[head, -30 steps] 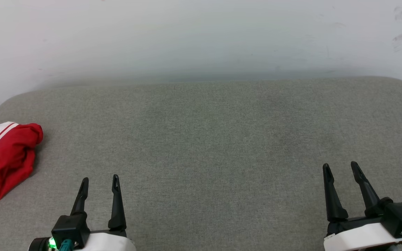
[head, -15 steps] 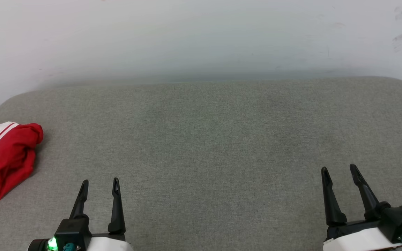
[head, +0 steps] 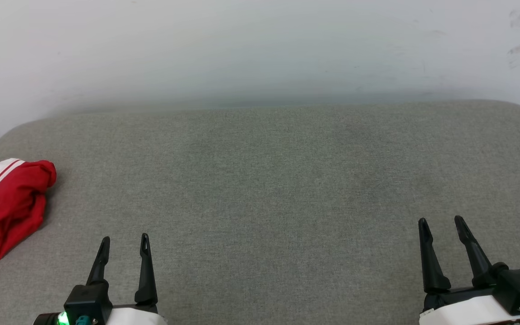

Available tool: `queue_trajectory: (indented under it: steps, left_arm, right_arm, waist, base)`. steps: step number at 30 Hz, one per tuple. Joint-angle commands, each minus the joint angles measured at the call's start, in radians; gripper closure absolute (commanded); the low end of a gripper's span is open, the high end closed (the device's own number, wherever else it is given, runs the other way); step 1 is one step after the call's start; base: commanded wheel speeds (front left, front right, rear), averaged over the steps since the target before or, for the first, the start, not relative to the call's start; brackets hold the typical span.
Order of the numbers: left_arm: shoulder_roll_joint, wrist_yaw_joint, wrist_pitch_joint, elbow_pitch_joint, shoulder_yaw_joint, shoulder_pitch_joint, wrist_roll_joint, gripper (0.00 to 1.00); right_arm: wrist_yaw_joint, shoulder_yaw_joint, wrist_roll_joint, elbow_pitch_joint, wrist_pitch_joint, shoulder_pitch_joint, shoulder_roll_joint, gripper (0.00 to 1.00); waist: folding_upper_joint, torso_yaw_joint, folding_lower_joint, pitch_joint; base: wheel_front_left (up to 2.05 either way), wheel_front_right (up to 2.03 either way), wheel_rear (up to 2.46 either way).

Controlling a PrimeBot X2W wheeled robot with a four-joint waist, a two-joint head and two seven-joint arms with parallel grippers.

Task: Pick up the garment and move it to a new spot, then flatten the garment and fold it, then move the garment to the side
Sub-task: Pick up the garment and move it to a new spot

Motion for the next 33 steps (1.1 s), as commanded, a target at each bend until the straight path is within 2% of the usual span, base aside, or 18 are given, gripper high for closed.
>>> queue_trajectory:
  steps: [1,10,15,33]
  left_arm:
    - [-0.002,-0.001,-0.003,0.002,0.002,-0.001,-0.006,0.0]
    - [-0.001,0.004,-0.003,0.012,0.012,-0.008,-0.017,0.0]
    - [-0.001,0.001,-0.003,0.017,0.018,-0.017,-0.019,0.0]
    - [-0.001,0.026,-0.003,0.01,0.034,-0.017,-0.052,0.0]
  right_arm:
    - [0.0,0.001,0.006,0.003,-0.004,0.005,0.0,0.0]
    - [0.0,0.003,-0.003,-0.002,-0.004,0.008,0.0,0.0]
    - [0.0,0.002,-0.013,-0.009,-0.004,0.015,0.0,0.0]
    - [0.0,0.013,-0.029,-0.022,-0.004,0.03,0.0,0.0]
  waist:
    - [0.0,0.0,0.0,0.0]
    - [0.0,0.008,0.0,0.0]
    - [0.0,0.039,0.0,0.001]
    - [0.0,0.264,0.0,0.005]
  base:
    - [0.0,0.0,0.0]
    - [0.0,0.0,0.0]
    - [0.0,0.0,0.0]
    - [0.0,0.0,0.0]
